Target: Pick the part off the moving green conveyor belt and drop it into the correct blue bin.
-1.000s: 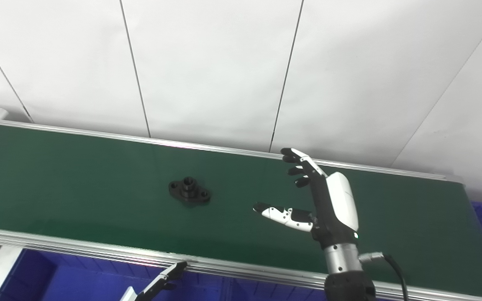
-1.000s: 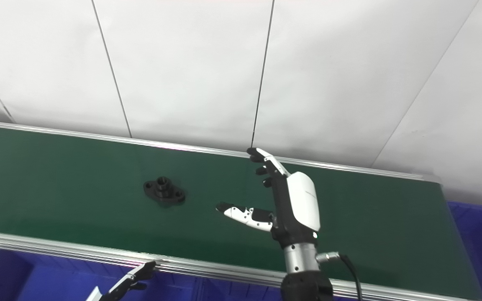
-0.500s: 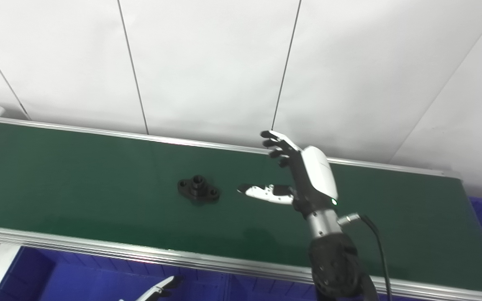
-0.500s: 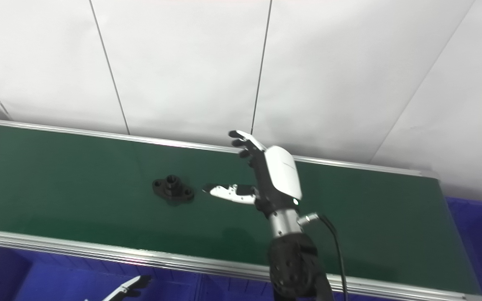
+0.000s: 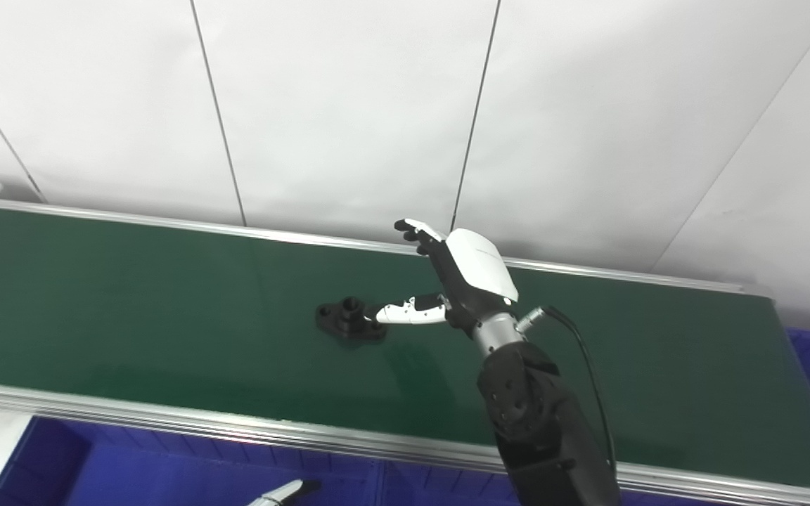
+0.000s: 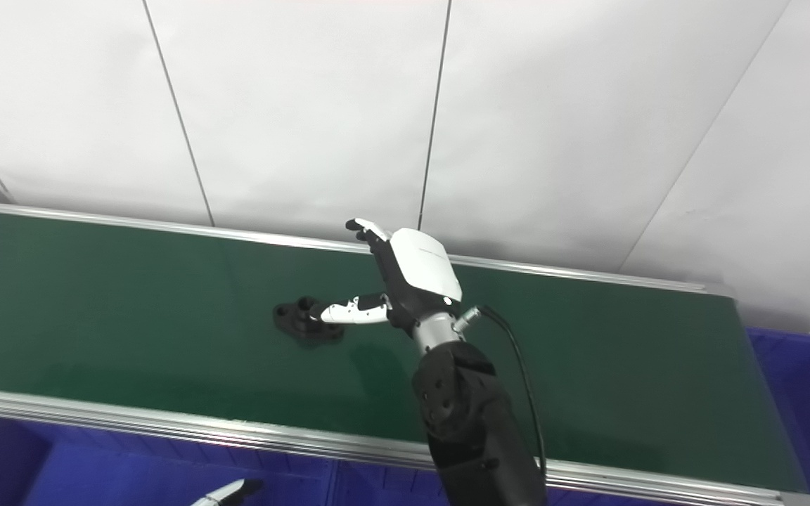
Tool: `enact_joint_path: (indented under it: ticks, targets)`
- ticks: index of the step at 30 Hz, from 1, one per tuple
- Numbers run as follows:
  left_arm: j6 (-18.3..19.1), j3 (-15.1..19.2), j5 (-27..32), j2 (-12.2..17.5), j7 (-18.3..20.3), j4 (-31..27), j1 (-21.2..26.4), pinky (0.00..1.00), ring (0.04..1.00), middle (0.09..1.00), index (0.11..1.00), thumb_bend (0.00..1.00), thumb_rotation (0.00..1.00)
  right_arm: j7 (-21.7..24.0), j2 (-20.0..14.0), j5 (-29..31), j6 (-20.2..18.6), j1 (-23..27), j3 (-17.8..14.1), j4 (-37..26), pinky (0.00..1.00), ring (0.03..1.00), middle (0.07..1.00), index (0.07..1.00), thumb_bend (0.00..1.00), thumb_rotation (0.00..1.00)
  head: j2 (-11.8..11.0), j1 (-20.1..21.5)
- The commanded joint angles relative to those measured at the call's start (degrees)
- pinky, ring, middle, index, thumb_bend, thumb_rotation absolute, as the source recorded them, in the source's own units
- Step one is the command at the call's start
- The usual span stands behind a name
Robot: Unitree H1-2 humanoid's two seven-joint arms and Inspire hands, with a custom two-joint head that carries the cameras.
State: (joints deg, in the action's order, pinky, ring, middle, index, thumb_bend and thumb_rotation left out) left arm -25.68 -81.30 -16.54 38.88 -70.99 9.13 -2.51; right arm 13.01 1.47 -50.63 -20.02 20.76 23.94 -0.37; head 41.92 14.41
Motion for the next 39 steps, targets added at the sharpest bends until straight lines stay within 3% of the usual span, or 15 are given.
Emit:
enact_joint_path:
  ticks: [1,14,23,39]
  targets:
    - [-1.25,0.69,-1.26,0.29,-1.67,-0.27,0.56,0.77,0.834,0.863,0.857,0.89,0.39,-0.84,0.41,-0.14,-0.11,2.72,0.32,0.59,0.69,0.795,0.843,0.864,0.78,0.38,-0.11,-0.20]
    - [-1.25,2.14,0.42,-0.66,-1.58,-0.37,-0.11,0.75,0.824,0.855,0.846,0.93,0.40,-5.17,-0.63,-0.05,3.39,5.42,4.87,12.41,0.69,0.797,0.840,0.866,0.77,0.37,0.08,-0.78]
    - [-1.25,2.10,0.27,-1.44,-1.75,0.25,0.02,0.76,0.833,0.866,0.854,0.90,0.39,-7.53,-1.68,2.61,5.33,6.73,5.59,19.63,0.67,0.779,0.828,0.862,0.76,0.31,0.11,-1.03]
    - [-1.25,4.36,-1.87,-2.45,-1.76,1.06,-1.02,0.76,0.829,0.857,0.845,0.90,0.40,-9.01,-4.63,5.76,7.96,4.87,6.03,23.90,0.64,0.732,0.780,0.843,0.70,0.21,0.59,-1.41]
